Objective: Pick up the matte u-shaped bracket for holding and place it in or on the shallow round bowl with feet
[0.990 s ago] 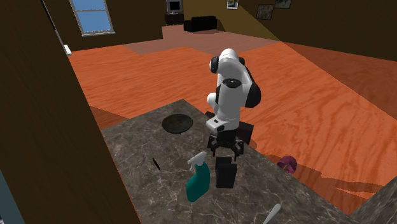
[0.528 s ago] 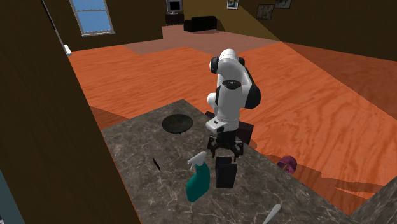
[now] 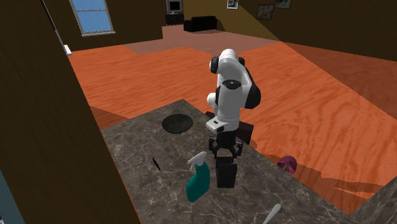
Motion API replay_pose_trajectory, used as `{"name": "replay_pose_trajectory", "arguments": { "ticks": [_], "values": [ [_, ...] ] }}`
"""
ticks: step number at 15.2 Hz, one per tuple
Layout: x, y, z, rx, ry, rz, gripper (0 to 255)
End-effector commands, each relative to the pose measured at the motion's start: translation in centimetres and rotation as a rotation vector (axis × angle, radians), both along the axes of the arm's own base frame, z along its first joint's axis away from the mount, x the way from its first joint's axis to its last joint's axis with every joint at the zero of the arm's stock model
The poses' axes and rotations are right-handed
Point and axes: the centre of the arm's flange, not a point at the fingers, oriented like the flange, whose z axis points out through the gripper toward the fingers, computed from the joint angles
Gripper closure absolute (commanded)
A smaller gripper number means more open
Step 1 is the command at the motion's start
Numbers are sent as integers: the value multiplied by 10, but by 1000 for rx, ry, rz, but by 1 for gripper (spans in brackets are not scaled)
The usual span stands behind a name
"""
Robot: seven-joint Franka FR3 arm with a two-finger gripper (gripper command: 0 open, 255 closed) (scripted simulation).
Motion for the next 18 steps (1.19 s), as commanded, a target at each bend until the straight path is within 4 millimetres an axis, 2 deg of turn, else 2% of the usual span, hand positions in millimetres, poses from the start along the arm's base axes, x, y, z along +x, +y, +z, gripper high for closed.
{"name": "replay_pose_trajectory", "arguments": {
  "ticks": [1, 3, 18],
  "values": [
    [0, 0, 0, 0, 0, 0, 255],
    [0, 0, 0, 0, 0, 0, 255],
    [0, 0, 79, 0, 0, 0, 255]
  ]
}}
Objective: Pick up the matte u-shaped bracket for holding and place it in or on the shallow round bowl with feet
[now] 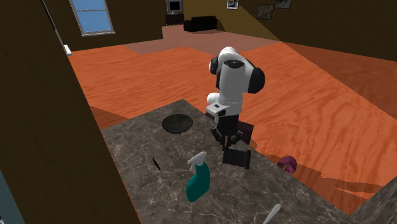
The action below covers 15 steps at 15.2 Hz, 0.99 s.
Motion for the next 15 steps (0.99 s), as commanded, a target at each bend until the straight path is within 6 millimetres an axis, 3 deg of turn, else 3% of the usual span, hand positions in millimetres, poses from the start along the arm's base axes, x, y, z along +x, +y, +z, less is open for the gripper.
{"name": "replay_pose_trajectory", "arguments": {
  "ticks": [1, 8, 15],
  "values": [
    [0, 1, 10, 0, 1, 0, 255],
    [0, 1, 46, 0, 1, 0, 255],
    [-41, -82, 46, 0, 1, 0, 255]
  ]
}}
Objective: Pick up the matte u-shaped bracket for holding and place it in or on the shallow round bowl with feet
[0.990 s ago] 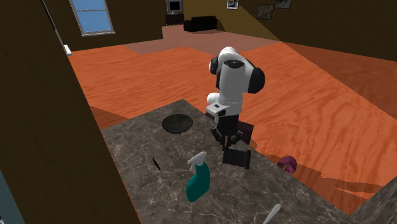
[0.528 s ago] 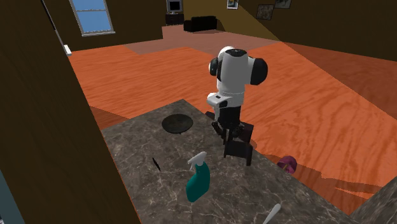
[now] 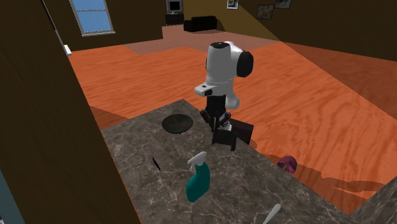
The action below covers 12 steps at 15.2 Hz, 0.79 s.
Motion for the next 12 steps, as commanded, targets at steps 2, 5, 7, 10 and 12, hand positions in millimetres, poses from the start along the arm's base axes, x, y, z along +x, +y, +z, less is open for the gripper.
{"name": "replay_pose_trajectory", "arguments": {
  "ticks": [2, 5, 7, 10, 12],
  "values": [
    [-16, -36, 2, 1, 0, 1, 255],
    [-33, -72, 2, 1, 0, 1, 255],
    [-45, -95, 2, 1, 0, 1, 255],
    [-62, -131, 2, 1, 0, 1, 255],
    [-62, -131, 1, 0, 0, 0, 255]
  ]
}}
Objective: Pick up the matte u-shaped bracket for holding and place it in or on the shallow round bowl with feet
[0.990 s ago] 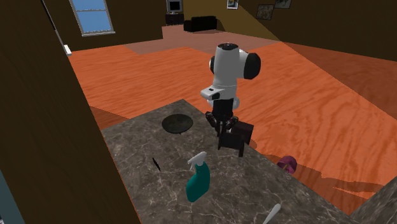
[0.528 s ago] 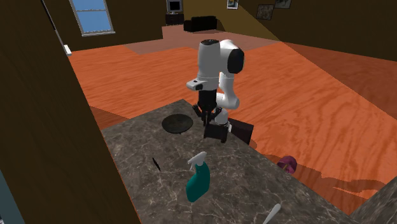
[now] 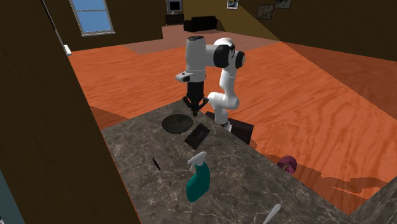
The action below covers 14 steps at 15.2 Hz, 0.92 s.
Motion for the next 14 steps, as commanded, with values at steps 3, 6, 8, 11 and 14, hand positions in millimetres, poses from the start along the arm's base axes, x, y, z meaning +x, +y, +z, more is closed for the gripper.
{"name": "replay_pose_trajectory", "arguments": {
  "ticks": [3, 6, 8, 11, 14],
  "values": [
    [-3, 53, -11, -166, -28, -100, 0],
    [4, 126, -44, -414, -71, -250, 0],
    [15, 169, -75, -580, -100, -350, 0],
    [23, 179, -98, -651, -112, -393, 0],
    [26, 169, -111, -651, -112, -393, 0]
  ]
}}
